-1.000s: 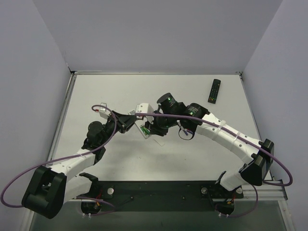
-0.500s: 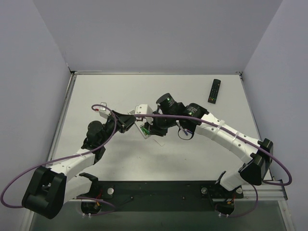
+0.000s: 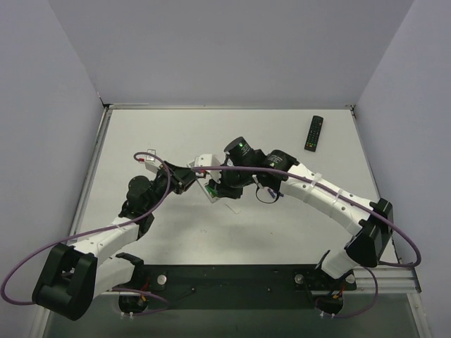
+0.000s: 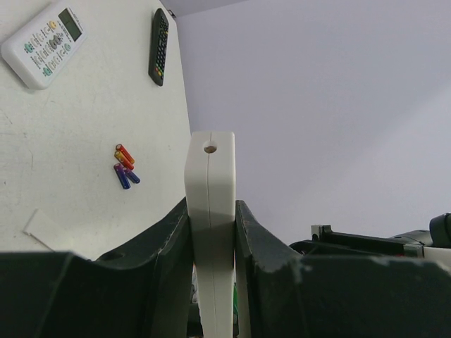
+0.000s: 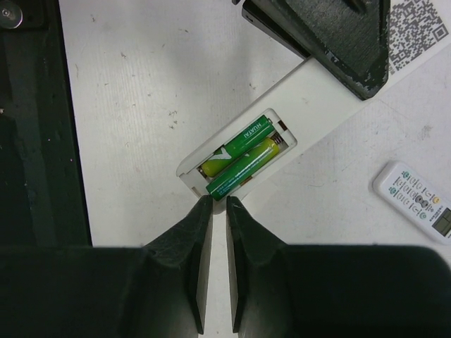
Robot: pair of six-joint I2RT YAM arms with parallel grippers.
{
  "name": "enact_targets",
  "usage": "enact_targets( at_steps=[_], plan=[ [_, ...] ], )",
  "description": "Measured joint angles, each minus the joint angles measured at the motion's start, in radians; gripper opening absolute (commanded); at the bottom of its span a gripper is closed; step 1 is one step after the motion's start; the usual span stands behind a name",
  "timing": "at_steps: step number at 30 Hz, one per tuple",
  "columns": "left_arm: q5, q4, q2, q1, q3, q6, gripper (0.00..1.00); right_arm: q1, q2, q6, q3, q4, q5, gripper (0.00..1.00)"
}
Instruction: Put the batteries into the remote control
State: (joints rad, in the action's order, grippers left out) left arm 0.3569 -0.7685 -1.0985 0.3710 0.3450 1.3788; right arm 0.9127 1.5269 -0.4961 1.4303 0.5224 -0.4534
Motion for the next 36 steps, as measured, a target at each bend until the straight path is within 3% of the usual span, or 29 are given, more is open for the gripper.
enact_targets(
  at_steps=[16, 36],
  plan=[
    [-0.010, 0.010, 0.001, -0.013, 0.006, -0.059, 0.00, 0.005, 0.093, 0.063, 0.085, 0.051, 0.017, 0.00],
    [-0.069, 0.018, 0.001, -0.020, 0.006, -0.165, 0.00, 0.011, 0.285, 0.383, 0.282, 0.194, 0.174, 0.00]
  ],
)
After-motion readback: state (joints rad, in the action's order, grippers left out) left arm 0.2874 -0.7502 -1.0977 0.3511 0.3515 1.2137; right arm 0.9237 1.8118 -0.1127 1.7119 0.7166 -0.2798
